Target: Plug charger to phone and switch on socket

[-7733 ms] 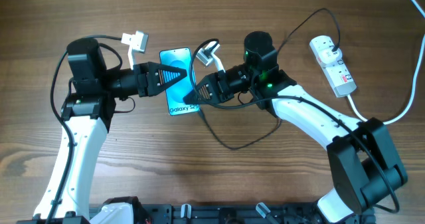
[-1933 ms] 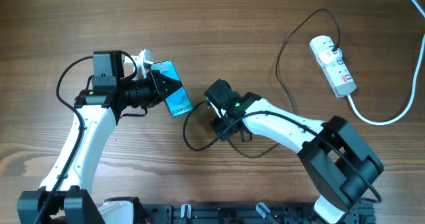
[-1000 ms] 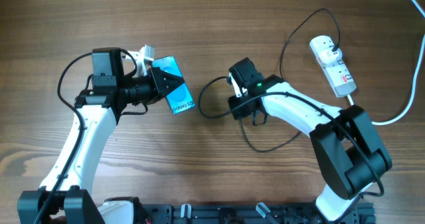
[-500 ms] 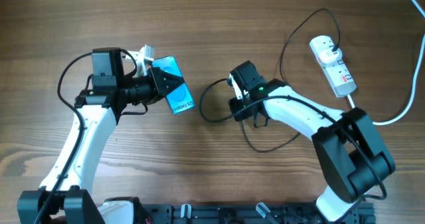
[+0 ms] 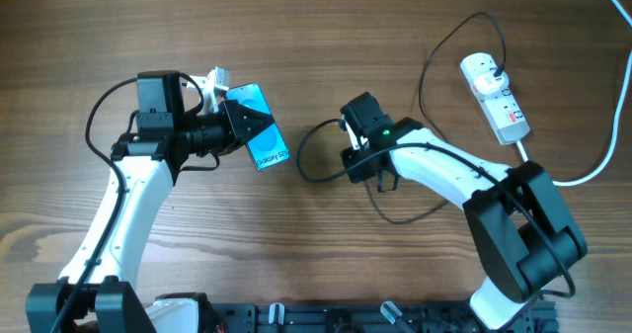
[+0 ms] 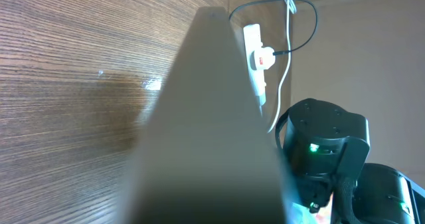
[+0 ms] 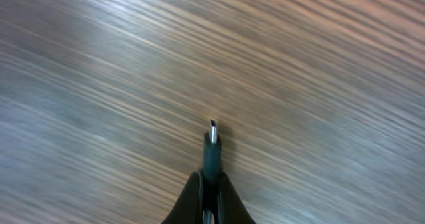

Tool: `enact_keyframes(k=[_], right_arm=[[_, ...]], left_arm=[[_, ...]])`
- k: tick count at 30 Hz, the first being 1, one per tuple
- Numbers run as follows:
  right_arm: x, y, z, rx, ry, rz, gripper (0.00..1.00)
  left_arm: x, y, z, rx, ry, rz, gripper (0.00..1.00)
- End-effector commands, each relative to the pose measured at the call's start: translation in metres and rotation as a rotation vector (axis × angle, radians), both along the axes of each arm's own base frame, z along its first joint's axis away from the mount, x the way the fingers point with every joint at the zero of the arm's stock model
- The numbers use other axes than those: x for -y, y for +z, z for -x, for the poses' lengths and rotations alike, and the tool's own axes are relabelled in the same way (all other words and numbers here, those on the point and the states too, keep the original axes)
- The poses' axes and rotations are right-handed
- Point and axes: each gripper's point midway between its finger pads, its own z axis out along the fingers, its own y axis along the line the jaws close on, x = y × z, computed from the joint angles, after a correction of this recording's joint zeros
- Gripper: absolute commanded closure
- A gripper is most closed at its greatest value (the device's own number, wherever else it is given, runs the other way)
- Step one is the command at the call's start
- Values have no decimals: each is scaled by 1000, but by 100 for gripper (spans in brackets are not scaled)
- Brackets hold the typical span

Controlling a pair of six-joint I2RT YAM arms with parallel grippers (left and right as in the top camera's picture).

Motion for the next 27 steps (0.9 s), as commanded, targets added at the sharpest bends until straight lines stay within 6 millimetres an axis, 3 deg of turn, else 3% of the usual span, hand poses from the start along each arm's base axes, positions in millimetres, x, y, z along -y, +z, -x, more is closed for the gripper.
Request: enact_keyframes(k=[1,5,11,16,19,20,24,27], right_arm=[[53,-7,-4,39,-23,272,96],[41,-12,12,-43,14,200,96],[40,-17,45,-191,32,164,96],[40,-19,44,-184,31,160,95],[40,-19,44,-183,29,159,65],[41,-18,43,-176,28,168,60],[41,-18,41,-169,-3,167,59],[37,-19,42,-176,-1,145,65]], left_arm=[[3,6,1,21,-24,23,96],[3,6,1,20,-24,23,96],[3,5,1,16,-24,23,96],[2,4,3,4,-21,19,96],[2,3,3,2,-21,19,96],[2,3,3,2,-21,19,96],[2,3,3,2,-21,19,96],[2,3,3,2,-21,19,96]])
